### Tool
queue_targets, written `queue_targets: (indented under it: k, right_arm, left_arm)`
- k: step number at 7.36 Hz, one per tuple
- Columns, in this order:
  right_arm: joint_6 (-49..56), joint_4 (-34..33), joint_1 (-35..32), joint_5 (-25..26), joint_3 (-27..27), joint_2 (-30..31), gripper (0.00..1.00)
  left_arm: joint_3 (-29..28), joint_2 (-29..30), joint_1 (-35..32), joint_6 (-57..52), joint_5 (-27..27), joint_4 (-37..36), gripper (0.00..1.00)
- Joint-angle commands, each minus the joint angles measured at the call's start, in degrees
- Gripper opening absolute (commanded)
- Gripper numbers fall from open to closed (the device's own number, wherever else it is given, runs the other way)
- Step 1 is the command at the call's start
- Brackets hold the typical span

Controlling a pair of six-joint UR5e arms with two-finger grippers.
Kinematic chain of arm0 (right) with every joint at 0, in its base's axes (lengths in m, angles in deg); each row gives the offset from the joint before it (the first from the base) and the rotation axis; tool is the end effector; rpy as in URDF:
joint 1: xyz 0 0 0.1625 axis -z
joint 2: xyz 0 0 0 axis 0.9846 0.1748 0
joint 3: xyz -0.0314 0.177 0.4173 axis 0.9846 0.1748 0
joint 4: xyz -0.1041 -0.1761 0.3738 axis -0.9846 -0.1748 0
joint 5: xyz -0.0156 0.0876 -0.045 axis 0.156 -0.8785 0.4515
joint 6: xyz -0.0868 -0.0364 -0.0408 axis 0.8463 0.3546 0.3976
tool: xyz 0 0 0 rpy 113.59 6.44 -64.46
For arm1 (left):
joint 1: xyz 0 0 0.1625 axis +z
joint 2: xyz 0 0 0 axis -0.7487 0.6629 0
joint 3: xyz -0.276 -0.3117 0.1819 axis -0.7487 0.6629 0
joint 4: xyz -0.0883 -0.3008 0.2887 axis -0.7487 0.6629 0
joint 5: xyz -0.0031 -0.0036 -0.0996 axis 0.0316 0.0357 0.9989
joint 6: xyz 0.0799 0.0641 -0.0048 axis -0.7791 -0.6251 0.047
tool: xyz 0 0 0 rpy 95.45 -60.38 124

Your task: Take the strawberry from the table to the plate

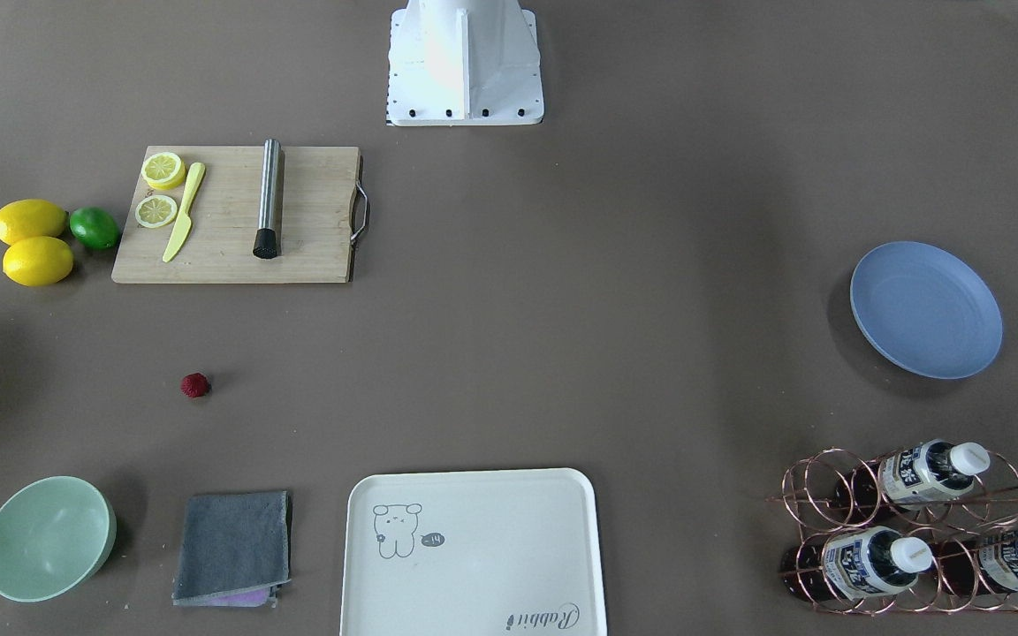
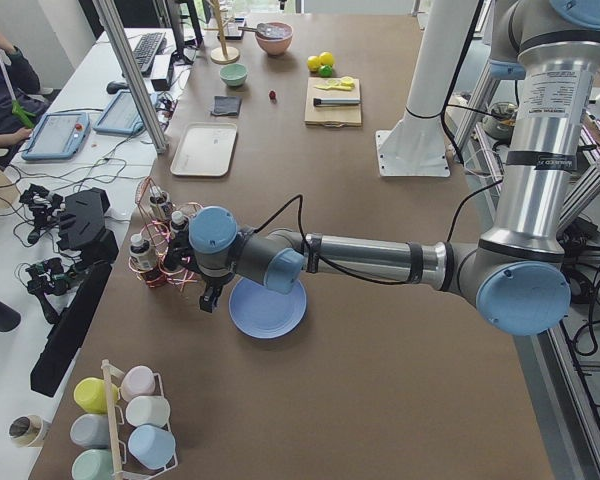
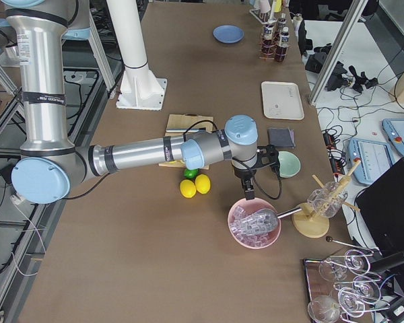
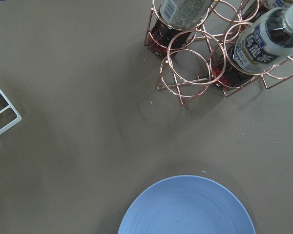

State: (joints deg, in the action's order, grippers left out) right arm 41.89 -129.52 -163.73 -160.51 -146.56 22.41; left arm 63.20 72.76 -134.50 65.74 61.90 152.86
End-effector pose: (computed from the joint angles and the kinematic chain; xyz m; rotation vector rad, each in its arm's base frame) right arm 0.0051 -0.5270 0.5676 0.2340 -0.8049 -0.0551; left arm -0.0126 -0.5731 0.6256 0.2799 0.9235 0.1582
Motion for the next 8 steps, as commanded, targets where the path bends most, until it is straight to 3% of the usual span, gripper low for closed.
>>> queue_targets:
  k: [1,4,6,8]
  right_arm:
    - [-8.8,3.3,5.8,0.4,0.0,-0.3,1.0]
    - [-21.0,10.9,12.3,3.4,0.2,-0.1,0.99]
    - [-21.1,11.0,13.0,3.7,0.2,-0.3,0.99]
    - [-21.2,11.0,13.0,3.7,0.0,-0.3,0.99]
  left_arm:
    - [-8.5,0.0,2.0,0.3,-1.1,6.1,0.99]
    - [-12.4,-0.8,5.1,4.2,-1.1,9.9,0.98]
    - [-17.7,-1.2,10.1,12.4,-1.1,21.7,0.94]
    - [-18.7,-1.9,11.7,14.1,-1.1,25.3,0.85]
